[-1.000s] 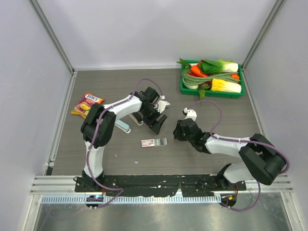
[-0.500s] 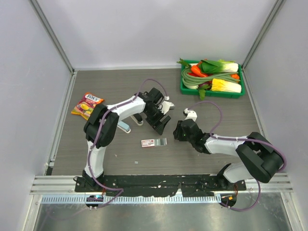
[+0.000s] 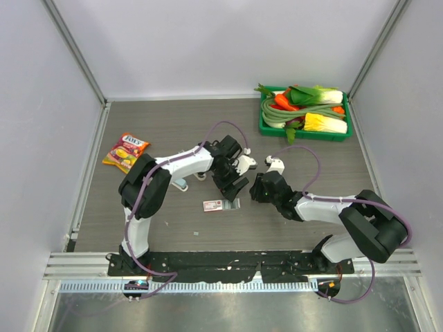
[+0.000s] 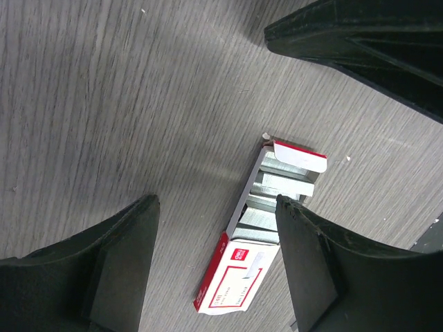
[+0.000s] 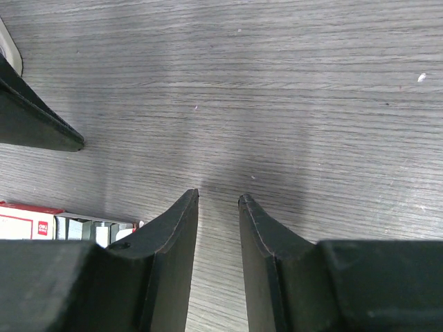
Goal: Unload the staples from the stapler
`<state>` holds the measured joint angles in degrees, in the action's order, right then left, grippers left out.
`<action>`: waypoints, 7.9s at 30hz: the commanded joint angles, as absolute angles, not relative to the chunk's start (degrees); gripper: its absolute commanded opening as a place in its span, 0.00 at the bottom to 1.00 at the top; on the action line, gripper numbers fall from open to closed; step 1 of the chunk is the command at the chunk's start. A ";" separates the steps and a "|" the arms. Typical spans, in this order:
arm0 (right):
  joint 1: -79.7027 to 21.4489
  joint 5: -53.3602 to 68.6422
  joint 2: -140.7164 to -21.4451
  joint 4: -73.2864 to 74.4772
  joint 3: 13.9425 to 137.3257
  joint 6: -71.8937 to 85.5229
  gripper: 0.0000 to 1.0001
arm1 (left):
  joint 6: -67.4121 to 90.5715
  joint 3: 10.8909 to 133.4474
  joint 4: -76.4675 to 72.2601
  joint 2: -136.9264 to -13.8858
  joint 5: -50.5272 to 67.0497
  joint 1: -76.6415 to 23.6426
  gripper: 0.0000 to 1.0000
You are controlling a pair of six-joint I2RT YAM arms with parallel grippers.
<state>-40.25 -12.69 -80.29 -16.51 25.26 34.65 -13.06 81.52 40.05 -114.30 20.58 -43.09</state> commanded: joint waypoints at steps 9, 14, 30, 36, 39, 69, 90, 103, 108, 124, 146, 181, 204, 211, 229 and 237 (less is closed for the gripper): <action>-39.99 -13.53 -78.66 -18.28 24.17 35.24 0.36 | -13.36 78.05 37.53 -114.17 12.66 -45.97 0.72; -39.99 -13.71 -77.96 -18.28 24.00 35.59 0.36 | -12.84 76.91 36.47 -113.73 8.79 -47.02 0.72; -39.90 -13.98 -72.08 -13.54 26.80 35.86 0.35 | -10.02 80.68 41.39 -106.45 11.86 -47.11 0.73; -40.34 -10.72 -70.75 -12.66 28.47 37.88 0.36 | -8.61 80.77 43.85 -100.99 12.39 -47.11 0.73; -41.39 -9.59 -71.28 -12.48 29.26 38.93 0.36 | -8.26 80.33 44.65 -98.53 12.39 -47.02 0.75; -50.98 -6.85 -77.69 -17.32 28.56 48.43 0.34 | -13.36 60.03 36.65 -93.96 13.18 -39.20 0.59; -51.24 -7.73 -81.65 -12.57 31.99 49.13 0.34 | -13.27 57.39 34.54 -93.60 12.83 -39.20 0.58; -51.24 -7.38 -82.53 -12.39 32.70 49.04 0.34 | -13.18 56.78 33.57 -93.78 12.92 -39.20 0.57; -51.24 -7.03 -82.97 -12.30 32.96 48.96 0.34 | -12.92 56.87 33.57 -93.87 13.01 -39.20 0.57; -51.24 -6.51 -83.14 -12.83 33.05 48.60 0.33 | -12.92 56.34 32.70 -94.57 12.66 -39.20 0.57; -52.03 -6.85 -82.53 -13.36 33.05 47.81 0.33 | -12.92 56.34 32.70 -94.66 13.10 -39.20 0.56; -52.73 -7.03 -81.30 -14.94 32.17 47.11 0.32 | -12.75 56.07 33.05 -94.39 13.27 -39.20 0.55; -52.91 -5.28 -83.93 -14.94 33.92 46.49 0.32 | -12.66 56.07 32.96 -94.04 13.71 -39.20 0.55; -52.91 -4.39 -85.43 -14.50 35.15 46.05 0.32 | -12.65 56.07 33.05 -93.96 13.62 -39.20 0.55; -52.91 -7.38 -78.05 -18.64 29.27 47.28 0.34 | -12.83 56.25 33.40 -94.04 13.18 -39.20 0.55; -52.65 -8.26 -81.38 -14.77 31.99 48.25 0.34 | -12.75 56.34 33.57 -93.60 13.45 -39.20 0.55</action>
